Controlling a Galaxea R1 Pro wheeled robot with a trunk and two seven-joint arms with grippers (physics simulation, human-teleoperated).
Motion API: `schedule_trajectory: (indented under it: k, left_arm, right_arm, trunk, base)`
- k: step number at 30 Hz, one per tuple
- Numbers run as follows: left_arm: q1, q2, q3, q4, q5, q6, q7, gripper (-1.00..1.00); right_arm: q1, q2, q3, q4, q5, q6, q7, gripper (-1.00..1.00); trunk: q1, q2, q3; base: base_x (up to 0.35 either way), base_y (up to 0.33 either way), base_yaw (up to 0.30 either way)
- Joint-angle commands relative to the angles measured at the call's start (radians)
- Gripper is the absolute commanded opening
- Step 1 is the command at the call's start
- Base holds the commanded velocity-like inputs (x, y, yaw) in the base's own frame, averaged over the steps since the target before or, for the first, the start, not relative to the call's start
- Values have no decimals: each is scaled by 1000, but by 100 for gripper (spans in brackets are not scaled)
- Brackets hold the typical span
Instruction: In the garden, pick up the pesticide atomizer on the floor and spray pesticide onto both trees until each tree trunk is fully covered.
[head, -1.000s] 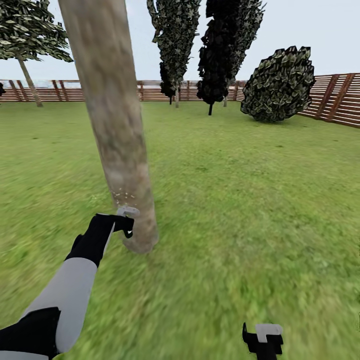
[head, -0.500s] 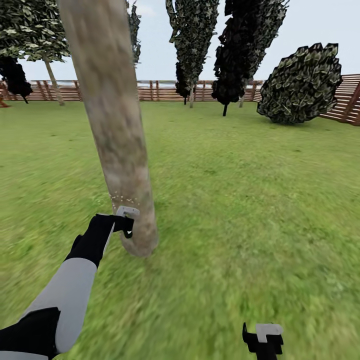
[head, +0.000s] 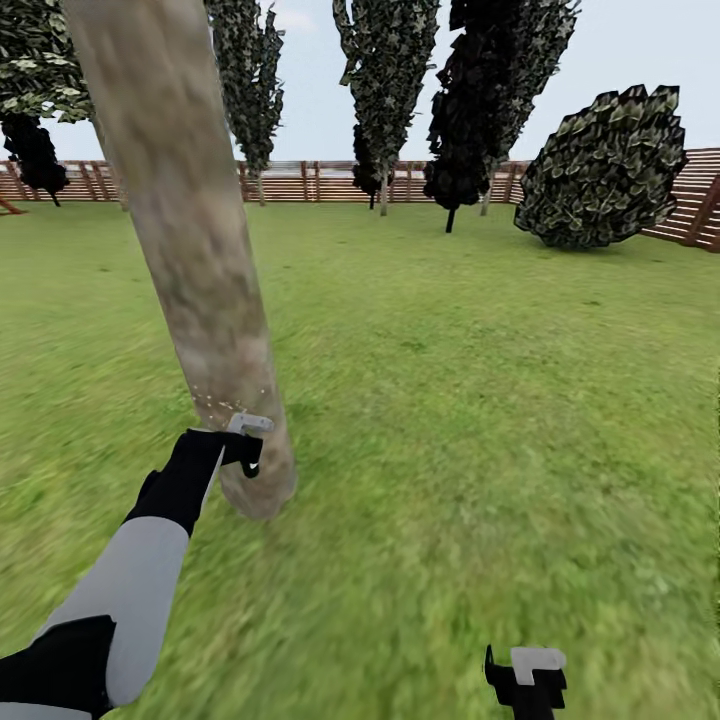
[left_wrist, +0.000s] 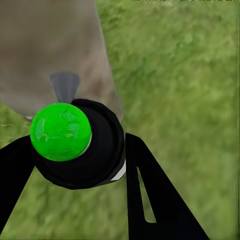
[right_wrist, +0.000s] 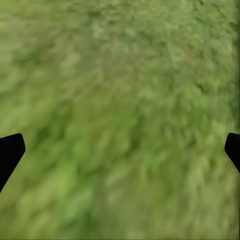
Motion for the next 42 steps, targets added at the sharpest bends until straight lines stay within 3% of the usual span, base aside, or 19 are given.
schedule_trajectory:
  k: [1, 8, 12, 14, 17, 18, 19, 21, 24, 28, 31, 36, 38, 39, 42]
  left_arm:
    - [0, 1, 0, 0, 1, 0, 0, -100]
    - [0, -1, 0, 0, 1, 0, 1, -100]
    - [6, 8, 0, 6, 3, -1, 66, -100]
    - [19, 12, -1, 8, 6, -4, 77, -100]
    - [25, -1, 0, 12, 13, -9, 80, -100]
    - [26, -2, 2, 21, 31, -11, 80, -100]
    - [29, 3, 11, 27, 51, -12, 80, -100]
    - [58, 33, 69, 29, 81, -19, 80, -100]
    - [96, 80, 116, 32, 88, -71, 79, -100]
    - [137, 76, 118, 46, 91, -113, 85, -100]
    - [153, 80, 123, 109, 88, -182, 86, -100]
    - [156, 134, 125, 119, 87, -199, 98, -100]
    - [157, 132, 120, 119, 86, -202, 138, -100]
    - [163, 124, 119, 123, 90, -205, 188, -100]
    - [168, 82, 118, 148, 93, -208, 214, -100]
  right_arm:
    - [0, 0, 0, 0, 0, 0, 0, 100]
    - [0, 0, 0, 0, 0, 0, 0, 100]
    - [0, 0, 0, 0, 0, 0, 0, 100]
    - [0, 0, 0, 0, 0, 0, 0, 100]
    - [0, 0, 0, 0, 0, 0, 0, 100]
    - [0, 0, 0, 0, 0, 0, 0, 100]
    - [0, 0, 0, 0, 0, 0, 0, 100]
    - [0, 0, 1, 0, 0, 0, 0, 100]
    - [0, 0, 1, 0, 0, 0, 0, 100]
    - [0, 0, 1, 0, 0, 0, 0, 100]
    - [0, 0, 2, 1, 0, 0, 0, 100]
    - [0, 0, 3, 2, 0, 0, 0, 100]
    - [0, 0, 3, 2, 0, 0, 0, 100]
    - [0, 1, 3, 2, 0, 0, 0, 100]
    - [0, 0, 3, 2, 0, 0, 0, 100]
  trunk:
    - [0, 0, 0]
    - [0, 0, 0]
    - [0, 0, 0]
    - [0, 0, 0]
    - [0, 0, 0]
    - [0, 0, 0]
    - [0, 0, 0]
    - [0, 0, 0]
    - [0, 0, 0]
    - [0, 0, 0]
    - [0, 0, 0]
    - [0, 0, 0]
    - [0, 0, 0]
    - [0, 0, 0]
    - [0, 0, 0]
  base:
    - [0, -274, 153]
    - [0, -274, 258]
    - [0, -274, 278]
    - [0, -274, 248]
    - [0, -274, 68]
    - [0, -274, 15]
    - [0, -274, 8]
    - [0, -274, 3]
    - [0, -274, 1]
    - [5, -274, 0]
    - [223, -176, 0]
    - [302, -22, 0]
    - [89, -1, 36]
    - [23, 0, 204]
    - [7, 0, 255]
